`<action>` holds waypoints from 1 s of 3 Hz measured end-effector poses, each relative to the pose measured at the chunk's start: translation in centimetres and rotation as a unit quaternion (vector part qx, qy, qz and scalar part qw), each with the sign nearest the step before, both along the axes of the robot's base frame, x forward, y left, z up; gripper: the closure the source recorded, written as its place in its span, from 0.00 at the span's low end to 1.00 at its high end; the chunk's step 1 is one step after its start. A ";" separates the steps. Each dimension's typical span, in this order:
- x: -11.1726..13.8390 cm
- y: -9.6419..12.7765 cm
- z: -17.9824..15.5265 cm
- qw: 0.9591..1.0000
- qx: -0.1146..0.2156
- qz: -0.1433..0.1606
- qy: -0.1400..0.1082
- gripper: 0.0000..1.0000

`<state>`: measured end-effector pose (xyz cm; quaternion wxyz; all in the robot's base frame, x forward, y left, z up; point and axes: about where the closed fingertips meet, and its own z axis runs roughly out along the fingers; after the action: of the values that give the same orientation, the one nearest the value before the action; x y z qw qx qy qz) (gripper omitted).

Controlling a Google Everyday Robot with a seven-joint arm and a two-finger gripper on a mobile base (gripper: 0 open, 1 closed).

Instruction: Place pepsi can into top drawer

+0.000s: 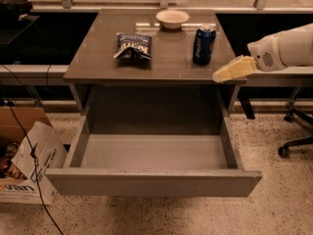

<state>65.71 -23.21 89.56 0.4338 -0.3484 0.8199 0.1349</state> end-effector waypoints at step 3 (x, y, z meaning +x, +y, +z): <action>9.4 5.8 3.2 0.989 0.113 -0.021 -0.098 0.00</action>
Offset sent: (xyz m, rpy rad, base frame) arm 0.0984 0.0609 0.0364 0.2888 -0.2227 -0.0618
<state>75.10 -17.42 92.80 0.5515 -0.2914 0.7601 0.1823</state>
